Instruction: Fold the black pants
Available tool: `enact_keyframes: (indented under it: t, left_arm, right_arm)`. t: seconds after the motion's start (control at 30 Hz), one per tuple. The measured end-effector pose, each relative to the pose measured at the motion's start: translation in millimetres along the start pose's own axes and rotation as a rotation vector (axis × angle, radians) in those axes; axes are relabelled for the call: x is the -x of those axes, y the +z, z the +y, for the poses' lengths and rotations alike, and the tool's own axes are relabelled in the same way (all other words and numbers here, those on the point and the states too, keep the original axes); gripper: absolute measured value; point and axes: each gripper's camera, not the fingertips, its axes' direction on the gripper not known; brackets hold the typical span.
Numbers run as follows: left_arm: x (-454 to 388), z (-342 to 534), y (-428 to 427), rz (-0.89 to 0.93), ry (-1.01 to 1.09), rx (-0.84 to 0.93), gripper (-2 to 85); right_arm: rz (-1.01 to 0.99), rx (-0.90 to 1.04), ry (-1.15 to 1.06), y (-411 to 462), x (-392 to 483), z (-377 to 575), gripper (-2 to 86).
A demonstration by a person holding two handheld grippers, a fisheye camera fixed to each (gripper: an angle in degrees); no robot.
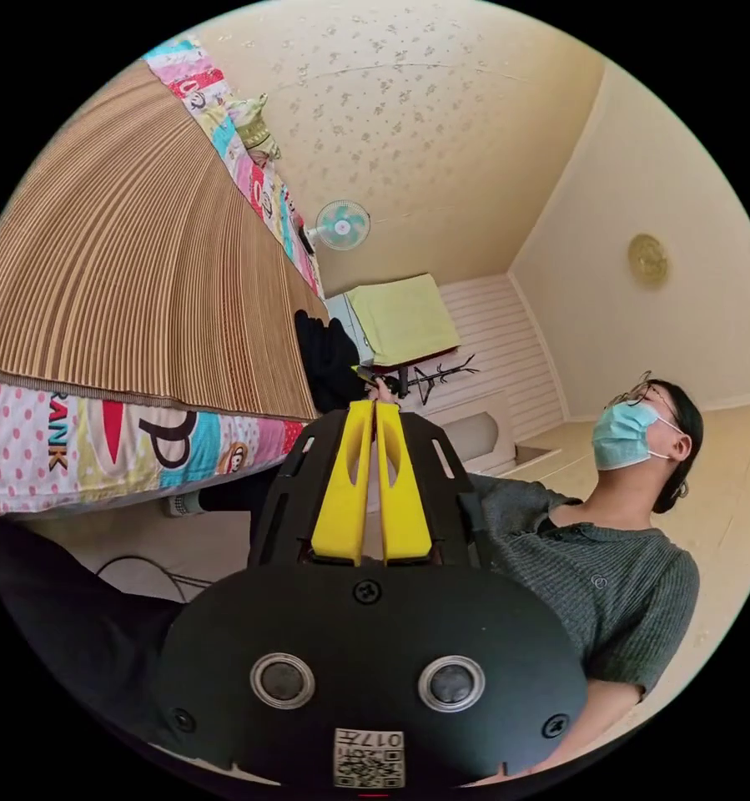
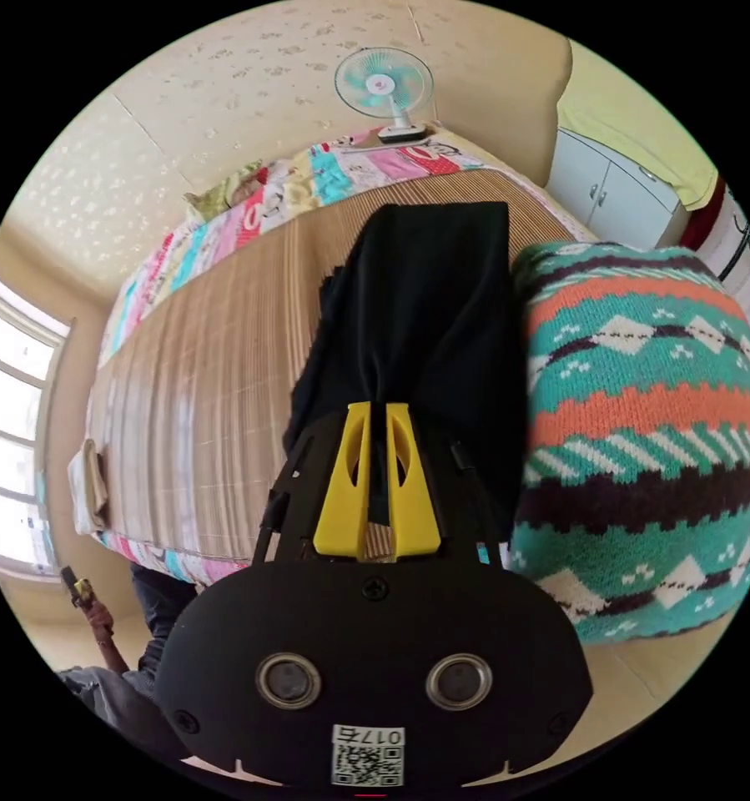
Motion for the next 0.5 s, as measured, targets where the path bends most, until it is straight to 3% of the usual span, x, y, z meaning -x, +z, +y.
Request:
enact_keyframes:
  t: [0.07, 0.13, 0.3, 0.37, 0.5]
  left_arm:
    - [0.9, 0.1, -10.3, 0.015, 0.038, -0.002, -1.0]
    - [-4.4, -1.9, -11.9, -0.07, 0.059, 0.018, -1.0]
    - [-17.5, -15.5, -1.0, -0.089, 0.157, 0.024, -1.0]
    - [-24.1, -24.8, 7.5, -0.072, 0.202, 0.015, -1.0]
    - [-32.9, -35.4, 21.2, -0.133, 0.246, 0.063, -1.0]
  right_arm:
    - [-0.08, -0.112, -0.105, -17.3, 34.6, 3.6, 3.5]
    - [-0.146, -0.18, -0.346, -22.2, 118.4, 18.6, 3.0]
    - [-0.293, -0.203, -0.525, 42.2, 265.8, 106.1, 2.6]
    - [-0.394, -0.105, -0.538, 92.6, 301.9, 145.3, 2.5]
    - [-0.54, 0.378, -0.504, 224.5, 331.9, 216.8, 2.0]
